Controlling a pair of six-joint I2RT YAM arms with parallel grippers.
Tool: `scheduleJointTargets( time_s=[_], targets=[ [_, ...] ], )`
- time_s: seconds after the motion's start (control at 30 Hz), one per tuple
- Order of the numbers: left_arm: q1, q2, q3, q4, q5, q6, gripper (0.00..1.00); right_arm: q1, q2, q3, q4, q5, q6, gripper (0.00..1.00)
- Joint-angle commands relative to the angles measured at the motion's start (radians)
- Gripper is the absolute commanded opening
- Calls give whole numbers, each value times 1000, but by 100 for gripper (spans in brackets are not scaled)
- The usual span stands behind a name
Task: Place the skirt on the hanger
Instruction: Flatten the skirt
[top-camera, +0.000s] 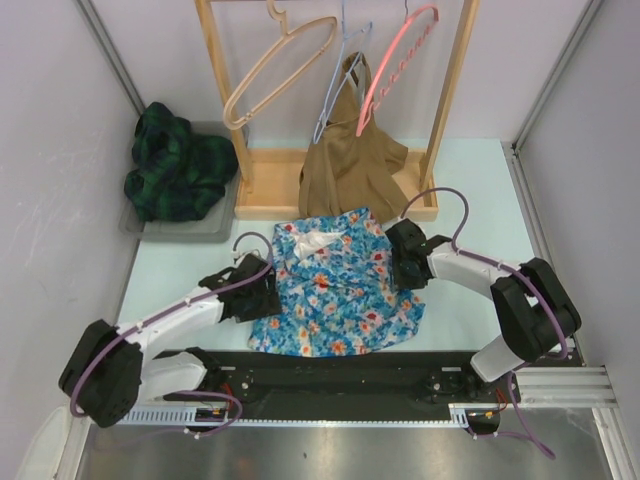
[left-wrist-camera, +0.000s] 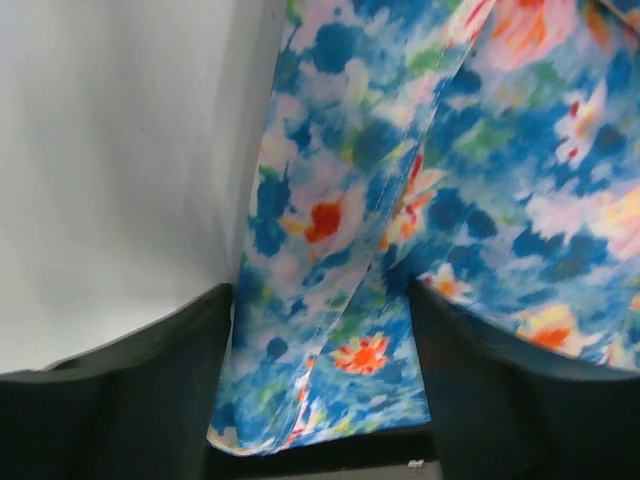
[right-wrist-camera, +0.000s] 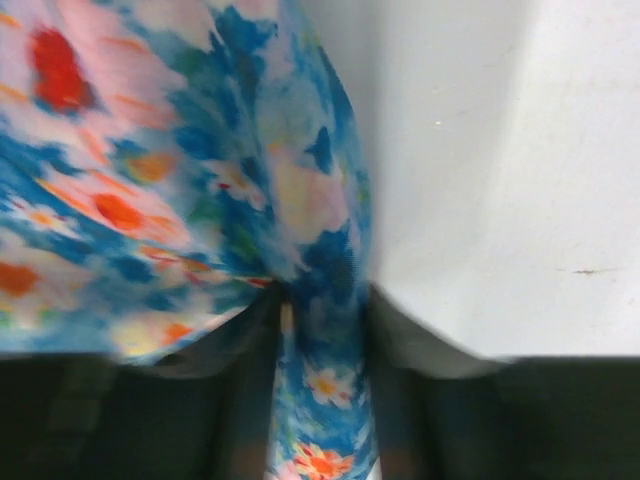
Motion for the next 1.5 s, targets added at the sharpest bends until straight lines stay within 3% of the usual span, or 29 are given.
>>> scheduleJointTargets(
  time_s=[0.0,0.03,0.07,0.17,0.37,0.5,0.6,0.63,0.67,0.7,0.73,0.77,0.8,0.87,1.0,1.07,1.23,1.33,1.47],
  targets=[
    [-81,154,5,-22,-7,-84,60,-52,-16,-24,8,4,4,26],
    [-107,175,12,-9,0,-93,49,-65,-15,-19,8,4,0,19],
    [-162,192,37,-1,12,-97,28,-74,-13,-16,7,3,-4,4],
    [-280,207,104,8,36,-120,0,-124,-22,0,7,13,-16,0],
    [-491,158,254,63,102,-152,0,-284,-79,74,31,20,-32,0],
    [-592,207,362,174,182,-112,1,-384,-64,161,59,-26,-46,0],
    [-654,311,459,284,271,-34,16,-413,-56,188,114,-43,-46,0],
    [-667,336,483,307,285,-6,26,-414,-58,192,135,-49,-44,0],
    [-687,357,524,308,302,6,53,-411,-59,198,175,-71,-44,0],
    [-694,391,542,297,282,14,66,-414,-64,204,194,-83,-43,8],
    [-694,397,555,232,247,3,82,-413,-67,221,207,-94,-38,41],
    [-684,394,563,202,174,0,93,-405,-71,232,203,-97,-36,53],
    [-674,370,562,165,146,2,96,-395,-85,246,194,-83,-36,60],
    [-619,319,533,151,109,-9,98,-367,-107,283,157,-24,-55,68],
    [-485,187,465,166,49,-3,96,-266,-204,291,100,7,-56,70],
    [-395,163,473,148,50,14,94,-214,-241,264,54,-14,-38,68],
    [-201,166,505,90,32,63,89,104,-340,145,51,-16,-17,58],
    [-80,149,502,73,43,55,88,255,-294,73,60,-10,28,50],
    [43,107,491,74,78,64,88,403,-182,24,146,9,22,52]
  ],
)
